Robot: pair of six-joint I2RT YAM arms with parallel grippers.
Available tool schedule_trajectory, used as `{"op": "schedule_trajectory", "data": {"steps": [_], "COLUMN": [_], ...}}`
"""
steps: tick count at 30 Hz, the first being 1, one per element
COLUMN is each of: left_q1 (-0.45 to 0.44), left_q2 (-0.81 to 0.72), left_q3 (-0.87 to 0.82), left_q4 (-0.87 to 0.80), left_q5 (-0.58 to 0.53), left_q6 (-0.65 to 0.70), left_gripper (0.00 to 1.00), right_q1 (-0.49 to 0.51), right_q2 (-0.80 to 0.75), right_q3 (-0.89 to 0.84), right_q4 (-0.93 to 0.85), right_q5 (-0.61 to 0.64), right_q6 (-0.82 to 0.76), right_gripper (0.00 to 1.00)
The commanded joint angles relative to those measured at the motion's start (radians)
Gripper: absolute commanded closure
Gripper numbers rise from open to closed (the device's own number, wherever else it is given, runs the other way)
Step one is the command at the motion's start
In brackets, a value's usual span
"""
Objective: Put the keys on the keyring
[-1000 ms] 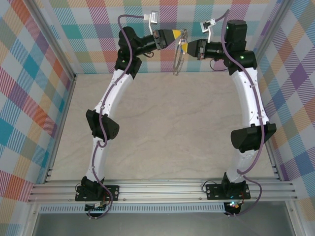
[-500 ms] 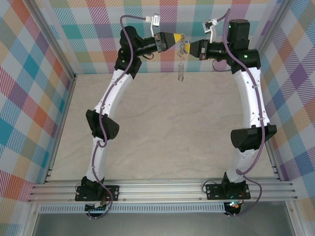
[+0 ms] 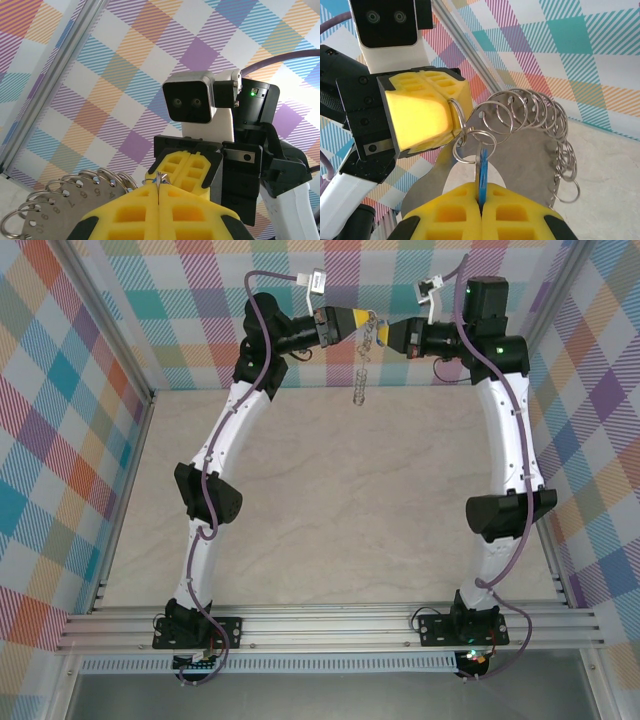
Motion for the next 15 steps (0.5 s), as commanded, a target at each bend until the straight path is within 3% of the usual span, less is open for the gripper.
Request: {"op": "schedule_trajectory", "data": {"steps": [1, 15], "left_q1": [0.006, -0.01], "left_q2": [-0.033, -0.025], "left_q3": [0.045, 0.045], "left_q4": [0.043, 0.055], "left_q5": [0.019, 0.044], "left_q6": [0.003, -0.012], "left_gripper": [1.0, 1.0], "right_q1": [-0.013, -0.021], "right_q2": [0.019, 0.058], "right_q3": [0.05, 0.101], "right_q4": [-0.012, 0.023], "right_q5": [-0.004, -0.013], "right_q6": [0.003, 0.046], "right_gripper": [1.0, 1.0]}}
